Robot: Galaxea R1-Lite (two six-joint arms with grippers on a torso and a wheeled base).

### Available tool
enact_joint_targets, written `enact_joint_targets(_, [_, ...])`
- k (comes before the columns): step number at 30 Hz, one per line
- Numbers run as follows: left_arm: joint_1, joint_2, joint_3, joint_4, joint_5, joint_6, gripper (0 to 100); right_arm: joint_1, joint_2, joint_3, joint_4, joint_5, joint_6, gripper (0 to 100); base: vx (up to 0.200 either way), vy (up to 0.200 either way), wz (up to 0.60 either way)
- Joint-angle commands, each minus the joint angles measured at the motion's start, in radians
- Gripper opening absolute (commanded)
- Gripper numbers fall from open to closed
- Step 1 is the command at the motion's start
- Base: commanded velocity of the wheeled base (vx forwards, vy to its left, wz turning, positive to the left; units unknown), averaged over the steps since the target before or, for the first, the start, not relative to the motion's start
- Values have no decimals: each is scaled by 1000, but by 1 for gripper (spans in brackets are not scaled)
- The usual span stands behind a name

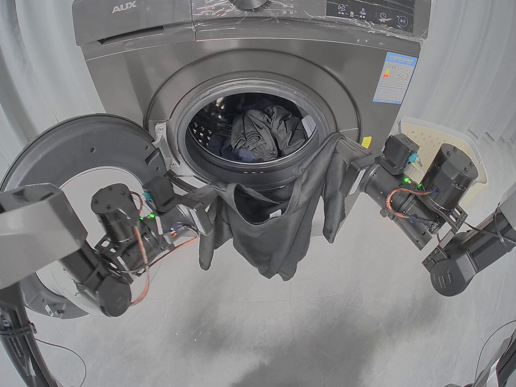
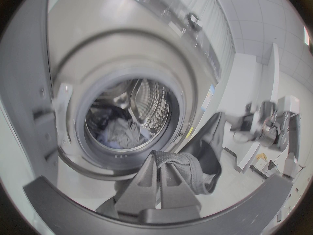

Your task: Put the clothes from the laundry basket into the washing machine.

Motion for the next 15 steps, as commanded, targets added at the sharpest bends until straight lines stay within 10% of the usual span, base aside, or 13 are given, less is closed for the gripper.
enact_joint_targets(1, [18,-314,136,-3,-5,-6,0,-50,-45,127,-41,22,13,0,0,0,0])
enact_joint_targets(15, [65,-377,110,-1,1,5,0,-89,-81,131,-46,32,9,0,0,0,0])
